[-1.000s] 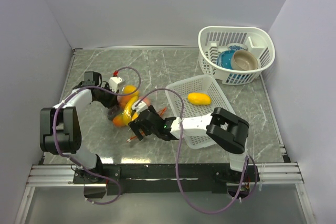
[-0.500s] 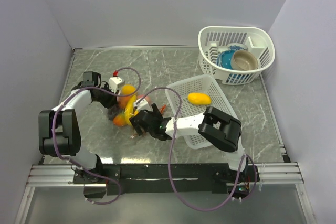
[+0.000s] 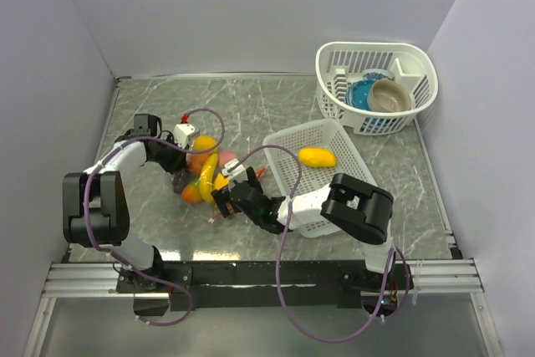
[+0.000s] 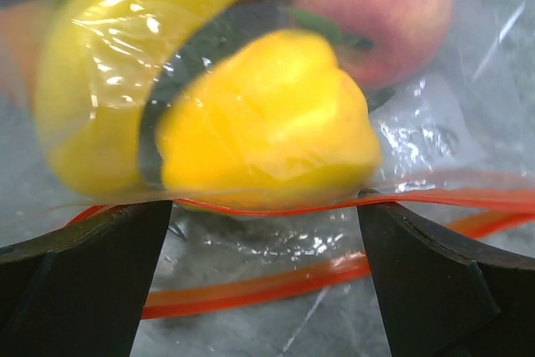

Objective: Open the zip-top bag and remove the fake food

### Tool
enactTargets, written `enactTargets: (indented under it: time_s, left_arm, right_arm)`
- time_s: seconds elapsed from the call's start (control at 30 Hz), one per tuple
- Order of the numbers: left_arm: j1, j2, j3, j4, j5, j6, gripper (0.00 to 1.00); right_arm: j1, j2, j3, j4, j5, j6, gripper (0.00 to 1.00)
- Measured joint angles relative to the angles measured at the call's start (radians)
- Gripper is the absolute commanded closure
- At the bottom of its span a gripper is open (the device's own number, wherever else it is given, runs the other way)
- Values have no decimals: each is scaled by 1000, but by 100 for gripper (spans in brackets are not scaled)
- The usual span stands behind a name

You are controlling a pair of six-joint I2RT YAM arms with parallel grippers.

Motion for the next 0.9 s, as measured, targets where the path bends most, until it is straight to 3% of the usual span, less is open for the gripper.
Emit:
enactTargets:
  time_s: [0.63,0.9]
  left_arm:
    - [-24,19,5,10,-42,31,99]
    - [-25,19,0,18,-44,47,99]
  right_arm:
    - [-1,32,178,37,-26,-122,0]
    - [-1,34,111,-56,28,-55,0]
